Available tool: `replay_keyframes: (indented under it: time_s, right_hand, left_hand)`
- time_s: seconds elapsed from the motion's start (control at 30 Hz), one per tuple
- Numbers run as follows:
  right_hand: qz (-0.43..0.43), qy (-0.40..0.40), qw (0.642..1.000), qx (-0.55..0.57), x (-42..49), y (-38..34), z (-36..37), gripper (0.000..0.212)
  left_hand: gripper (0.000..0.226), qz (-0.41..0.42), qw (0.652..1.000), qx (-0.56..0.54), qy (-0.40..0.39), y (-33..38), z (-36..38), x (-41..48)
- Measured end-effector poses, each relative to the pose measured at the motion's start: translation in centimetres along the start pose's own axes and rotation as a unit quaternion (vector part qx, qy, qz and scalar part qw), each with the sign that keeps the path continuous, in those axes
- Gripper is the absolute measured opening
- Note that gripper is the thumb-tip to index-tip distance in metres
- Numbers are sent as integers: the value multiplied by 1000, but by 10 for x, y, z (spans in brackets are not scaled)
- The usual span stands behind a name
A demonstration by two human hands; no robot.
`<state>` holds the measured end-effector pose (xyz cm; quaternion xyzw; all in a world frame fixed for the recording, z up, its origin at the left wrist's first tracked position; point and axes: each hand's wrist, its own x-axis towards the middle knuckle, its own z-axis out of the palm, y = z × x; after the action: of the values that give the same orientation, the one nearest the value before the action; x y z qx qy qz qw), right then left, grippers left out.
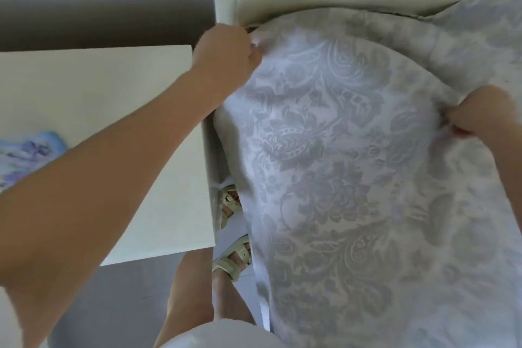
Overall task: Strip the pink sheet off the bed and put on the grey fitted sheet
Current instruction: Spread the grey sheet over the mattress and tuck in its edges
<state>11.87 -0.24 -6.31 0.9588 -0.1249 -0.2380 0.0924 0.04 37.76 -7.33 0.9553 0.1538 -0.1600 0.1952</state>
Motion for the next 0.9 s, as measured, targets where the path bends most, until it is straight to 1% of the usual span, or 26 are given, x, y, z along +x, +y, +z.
replay_keyframes:
  time_s: [0.03,0.07,0.13,0.17,0.2,0.27,0.33,0.37,0.4,0.43,0.47,0.5,0.57,0.63,0.67,0.7,0.73,0.77,0.83,0.9]
  right_hand:
    - [10,-34,999,-39,-1,-5,-5,38]
    - [6,-36,998,-48,-3,-12,-7,36]
    - [-23,70,997,-37,-1,-29,-14,34]
    - [-52,121,991,-24,-1,-43,-22,36]
    - [-83,145,986,-7,-1,-57,-29,39]
    - [-142,132,981,-11,12,-81,-34,45]
    - [-158,101,980,-65,25,-95,-29,43]
    - [-156,92,980,-88,30,-98,-26,39]
    - [-156,93,978,-103,34,-101,-23,34]
    - [-161,104,975,-108,36,-103,-23,29]
    - [-169,118,973,-106,38,-105,-24,26]
    - [-175,137,970,-101,39,-105,-27,25]
    - [-185,190,962,-70,41,-100,-42,24]
    - [-180,290,940,17,38,-89,-65,27]
    - [-160,342,923,77,37,-81,-75,31]
    - [-142,376,905,138,36,-76,-82,34]
    - [-131,376,899,186,38,-75,-82,36]
    - [-124,346,903,222,35,-78,-76,37]
    - [-118,230,922,288,38,-88,-54,47]
    - [-107,122,927,338,42,-93,-35,57]
  left_hand:
    - [43,22,1000,-17,1,-3,9,1]
    - [44,31,998,-40,-22,-3,12,0]
    - [42,-8,993,-103,-48,-3,16,1]
    - [38,-26,989,-135,-47,-3,20,3]
    - [31,-56,981,-175,-65,1,21,3]
    - [28,-90,964,-226,-111,2,30,1]
    - [22,-139,927,-326,-120,3,35,-1]
    - [31,-127,931,-319,-125,2,35,-2]
    - [40,-120,935,-318,-101,3,33,-3]
    - [40,-115,939,-317,-62,3,36,-3]
    - [36,-116,942,-313,-7,1,39,-5]
    - [33,-117,937,-326,45,2,38,-6]
    - [31,-106,932,-332,102,2,35,-9]
    - [33,-55,952,-292,77,1,37,-10]
    - [34,-15,964,-259,63,1,40,-11]
    - [36,14,971,-234,48,1,44,-10]
    - [38,17,973,-227,29,1,47,-7]
    - [37,2,970,-243,6,1,49,-4]
    - [28,-71,944,-319,-44,2,51,7]
    - [31,-131,907,-393,-72,0,53,20]
